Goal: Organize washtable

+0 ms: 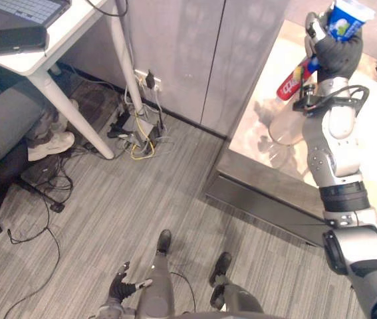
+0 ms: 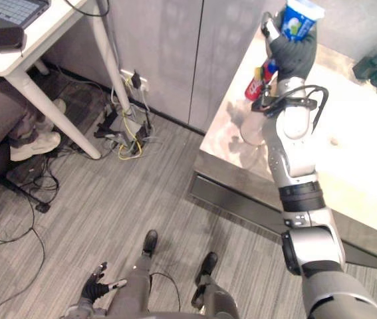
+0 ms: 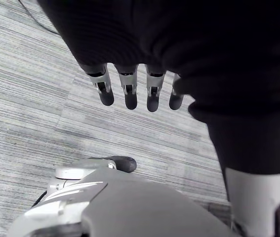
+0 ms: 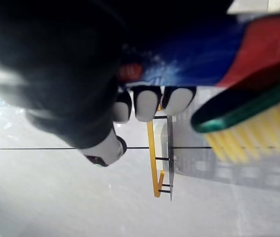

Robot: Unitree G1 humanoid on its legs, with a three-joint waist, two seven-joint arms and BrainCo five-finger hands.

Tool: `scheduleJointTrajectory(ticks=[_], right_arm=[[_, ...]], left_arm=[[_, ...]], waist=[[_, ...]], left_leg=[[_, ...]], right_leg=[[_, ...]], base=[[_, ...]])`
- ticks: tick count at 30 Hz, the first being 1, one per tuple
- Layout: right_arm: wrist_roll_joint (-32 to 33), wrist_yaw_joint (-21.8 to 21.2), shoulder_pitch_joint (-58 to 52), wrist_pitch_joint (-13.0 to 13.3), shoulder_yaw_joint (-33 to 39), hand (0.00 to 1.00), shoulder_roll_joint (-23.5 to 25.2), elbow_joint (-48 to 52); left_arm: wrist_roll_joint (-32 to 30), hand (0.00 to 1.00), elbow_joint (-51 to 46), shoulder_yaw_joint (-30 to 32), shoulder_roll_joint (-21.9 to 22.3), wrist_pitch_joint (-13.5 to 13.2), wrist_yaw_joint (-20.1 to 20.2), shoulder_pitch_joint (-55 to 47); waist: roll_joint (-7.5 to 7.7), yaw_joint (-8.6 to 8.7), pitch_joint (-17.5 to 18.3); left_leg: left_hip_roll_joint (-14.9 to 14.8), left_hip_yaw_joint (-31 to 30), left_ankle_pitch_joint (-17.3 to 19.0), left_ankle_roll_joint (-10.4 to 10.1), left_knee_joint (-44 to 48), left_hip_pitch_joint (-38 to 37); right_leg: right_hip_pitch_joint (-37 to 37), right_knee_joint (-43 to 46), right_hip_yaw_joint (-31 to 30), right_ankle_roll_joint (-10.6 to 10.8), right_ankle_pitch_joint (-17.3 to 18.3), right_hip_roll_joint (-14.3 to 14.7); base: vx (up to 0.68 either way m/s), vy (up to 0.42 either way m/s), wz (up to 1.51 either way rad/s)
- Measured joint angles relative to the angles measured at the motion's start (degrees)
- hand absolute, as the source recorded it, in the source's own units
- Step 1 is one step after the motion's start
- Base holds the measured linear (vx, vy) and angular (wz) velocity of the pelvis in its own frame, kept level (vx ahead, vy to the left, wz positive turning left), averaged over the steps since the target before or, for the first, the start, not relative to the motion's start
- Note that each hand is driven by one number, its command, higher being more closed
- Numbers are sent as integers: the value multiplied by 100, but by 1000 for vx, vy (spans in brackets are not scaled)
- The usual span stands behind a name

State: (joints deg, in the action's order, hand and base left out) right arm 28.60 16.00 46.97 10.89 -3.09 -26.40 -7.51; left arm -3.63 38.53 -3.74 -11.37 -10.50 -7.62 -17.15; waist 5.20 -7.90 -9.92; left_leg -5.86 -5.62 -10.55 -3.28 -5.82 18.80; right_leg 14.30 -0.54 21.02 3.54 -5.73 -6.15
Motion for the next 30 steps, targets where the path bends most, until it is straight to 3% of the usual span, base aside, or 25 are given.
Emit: scheduleJointTrajectory(ticks=[30], right_arm=[[12, 28, 14, 6, 309, 100, -29, 461]], left_arm=[[-9, 0, -20, 133, 52, 30, 3, -7]], waist=[[33, 4, -7]], left_leg=[[-3, 113, -19, 37, -1, -71]], right_leg=[[-23, 58, -44, 0, 3, -23]], base=[[0, 0, 0]])
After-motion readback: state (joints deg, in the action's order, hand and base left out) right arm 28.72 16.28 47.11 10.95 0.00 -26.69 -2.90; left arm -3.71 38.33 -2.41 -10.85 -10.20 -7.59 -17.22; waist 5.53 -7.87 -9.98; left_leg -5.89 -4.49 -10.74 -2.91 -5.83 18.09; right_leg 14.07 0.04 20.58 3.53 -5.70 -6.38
